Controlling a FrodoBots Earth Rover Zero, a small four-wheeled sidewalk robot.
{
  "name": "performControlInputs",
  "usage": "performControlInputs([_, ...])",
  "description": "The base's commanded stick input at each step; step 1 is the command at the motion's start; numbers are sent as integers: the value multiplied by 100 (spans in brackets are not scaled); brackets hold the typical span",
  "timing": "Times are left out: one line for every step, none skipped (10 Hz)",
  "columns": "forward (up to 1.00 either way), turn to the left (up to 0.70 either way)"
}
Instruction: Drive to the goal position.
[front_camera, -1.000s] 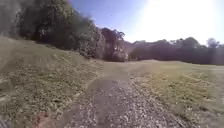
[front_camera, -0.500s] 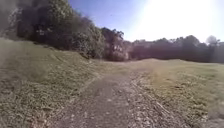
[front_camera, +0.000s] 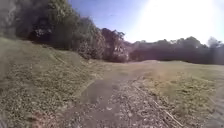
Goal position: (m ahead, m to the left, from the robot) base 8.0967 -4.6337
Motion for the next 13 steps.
performControlInputs([50, 0])
performControlInputs([50, 0])
performControlInputs([50, 0])
performControlInputs([50, 0])
performControlInputs([50, 0])
performControlInputs([50, 0])
performControlInputs([50, 0])
performControlInputs([30, 0])
performControlInputs([30, 0])
performControlInputs([30, 0])
performControlInputs([30, 0])
performControlInputs([30, 0])
performControlInputs([30, 0])
